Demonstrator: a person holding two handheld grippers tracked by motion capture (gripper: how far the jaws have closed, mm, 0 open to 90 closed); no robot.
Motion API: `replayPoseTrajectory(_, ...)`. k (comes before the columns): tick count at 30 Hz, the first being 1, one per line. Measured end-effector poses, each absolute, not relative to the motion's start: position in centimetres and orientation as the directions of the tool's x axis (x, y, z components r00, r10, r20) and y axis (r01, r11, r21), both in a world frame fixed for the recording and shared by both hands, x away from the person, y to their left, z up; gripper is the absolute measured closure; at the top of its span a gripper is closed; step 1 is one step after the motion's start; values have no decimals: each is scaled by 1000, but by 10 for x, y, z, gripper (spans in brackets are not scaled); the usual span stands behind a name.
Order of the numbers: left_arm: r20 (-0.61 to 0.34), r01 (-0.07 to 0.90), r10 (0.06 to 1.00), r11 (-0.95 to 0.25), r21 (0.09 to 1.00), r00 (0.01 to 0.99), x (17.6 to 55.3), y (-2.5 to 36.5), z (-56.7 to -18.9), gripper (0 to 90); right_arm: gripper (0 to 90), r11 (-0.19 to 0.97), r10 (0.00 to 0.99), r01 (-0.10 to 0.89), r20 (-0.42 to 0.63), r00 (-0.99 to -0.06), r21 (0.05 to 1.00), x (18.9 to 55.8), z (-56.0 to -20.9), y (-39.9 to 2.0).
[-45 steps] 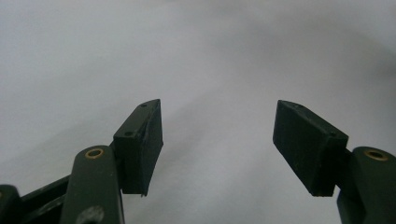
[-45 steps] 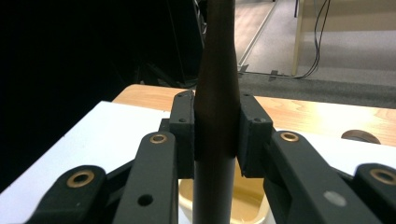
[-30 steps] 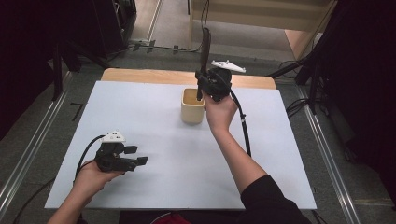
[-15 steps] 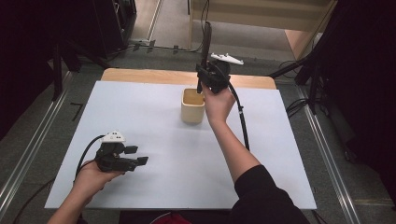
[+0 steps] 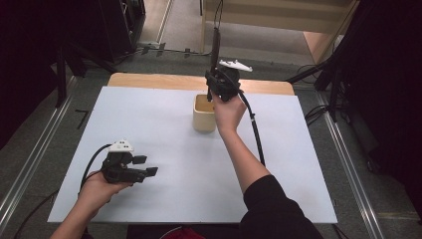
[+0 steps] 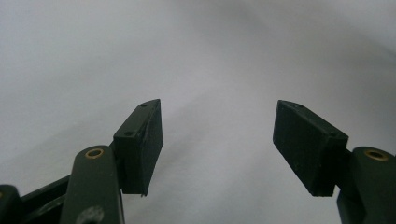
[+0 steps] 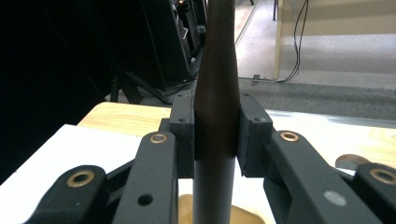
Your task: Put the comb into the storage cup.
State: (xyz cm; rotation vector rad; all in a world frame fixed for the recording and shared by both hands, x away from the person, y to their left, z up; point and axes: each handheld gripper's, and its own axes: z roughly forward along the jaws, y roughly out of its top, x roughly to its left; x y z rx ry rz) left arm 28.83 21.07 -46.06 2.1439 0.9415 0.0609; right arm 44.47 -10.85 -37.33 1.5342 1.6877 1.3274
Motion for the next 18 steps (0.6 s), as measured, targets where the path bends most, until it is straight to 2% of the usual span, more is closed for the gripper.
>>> replayPoseTrajectory(18,-246,606,644,-425,672,725,288,210,-461,344,699,-97,944,469,231,-237,878,442,-395,-106)
